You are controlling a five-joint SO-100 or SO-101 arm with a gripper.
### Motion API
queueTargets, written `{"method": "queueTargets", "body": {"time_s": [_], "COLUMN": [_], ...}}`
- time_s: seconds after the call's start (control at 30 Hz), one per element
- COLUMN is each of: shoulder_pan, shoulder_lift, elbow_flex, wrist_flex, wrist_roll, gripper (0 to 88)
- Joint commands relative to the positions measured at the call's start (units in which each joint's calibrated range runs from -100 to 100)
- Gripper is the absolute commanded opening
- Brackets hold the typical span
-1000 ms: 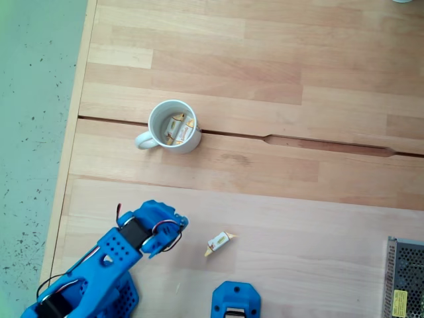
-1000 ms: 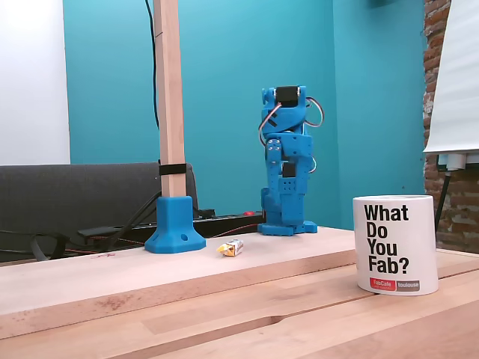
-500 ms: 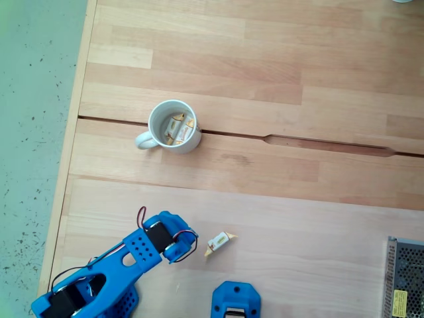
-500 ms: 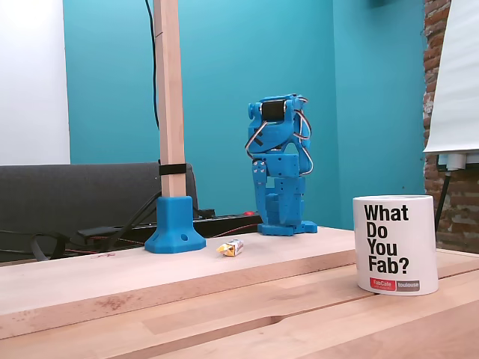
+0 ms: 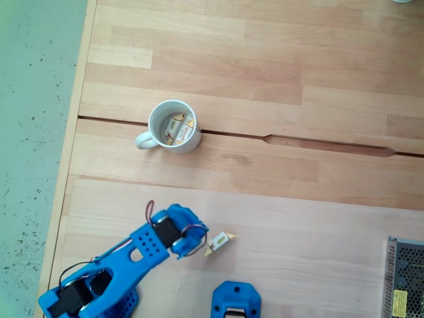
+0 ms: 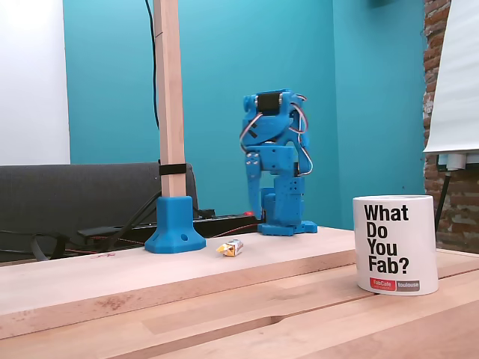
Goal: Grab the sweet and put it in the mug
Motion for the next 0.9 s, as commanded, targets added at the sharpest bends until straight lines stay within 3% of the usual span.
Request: {"method": "queueTargets", "body": {"time_s": [0.0, 0.6, 0.87], "shoulder_pan": [3.08, 12.95, 13.32], "shoulder_lift": [-0.98, -0.11, 3.24], "elbow_flex": [-4.01, -4.28, -4.37], "wrist_flex": [-0.24, -0.56, -9.51], "wrist_roll": [0.1, 1.12, 3.66], "gripper": [11.6, 11.6, 11.7]}}
